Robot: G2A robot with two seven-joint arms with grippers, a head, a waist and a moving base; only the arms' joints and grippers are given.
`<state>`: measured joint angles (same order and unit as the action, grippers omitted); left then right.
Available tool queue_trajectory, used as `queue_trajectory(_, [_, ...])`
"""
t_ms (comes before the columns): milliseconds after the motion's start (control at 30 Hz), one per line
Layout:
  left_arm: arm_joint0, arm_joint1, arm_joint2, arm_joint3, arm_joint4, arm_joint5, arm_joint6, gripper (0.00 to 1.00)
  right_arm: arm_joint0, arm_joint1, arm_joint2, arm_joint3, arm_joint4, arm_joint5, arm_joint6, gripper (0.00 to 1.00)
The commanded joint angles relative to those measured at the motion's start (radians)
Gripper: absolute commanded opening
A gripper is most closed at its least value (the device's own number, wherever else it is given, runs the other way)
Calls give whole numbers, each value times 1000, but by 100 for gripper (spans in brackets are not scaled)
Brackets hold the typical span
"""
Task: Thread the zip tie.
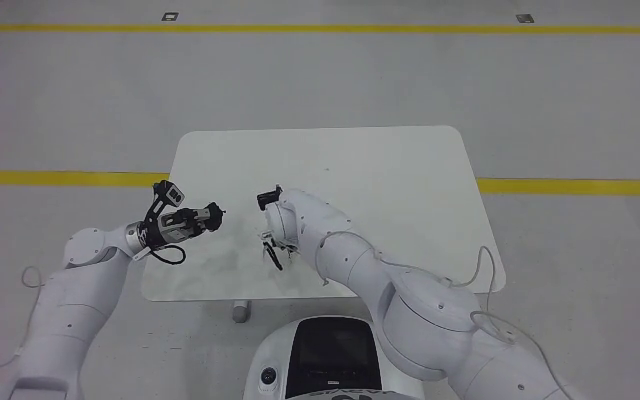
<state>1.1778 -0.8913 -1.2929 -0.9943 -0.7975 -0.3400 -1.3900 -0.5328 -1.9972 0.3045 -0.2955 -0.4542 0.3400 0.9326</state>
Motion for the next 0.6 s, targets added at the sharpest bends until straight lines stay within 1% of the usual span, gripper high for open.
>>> queue_trajectory(0, [0, 0, 0, 0, 0, 0, 0, 0, 2, -1, -2, 6, -9, 0, 10, 0])
queue_trajectory(267, [0, 0, 0, 0, 0, 0, 0, 0, 13, -7, -16, 37, -71, 0, 44, 0])
queue_trajectory(467, [0, 0, 0, 0, 0, 0, 0, 0, 0, -6, -22, -5, -97, 0, 54, 0])
queue_trajectory(533, [0, 0, 0, 0, 0, 0, 0, 0, -5, -5, -25, -15, -104, 0, 54, 6])
queue_trajectory(567, [0, 0, 0, 0, 0, 0, 0, 0, -9, -4, -26, -21, -107, 0, 54, 7])
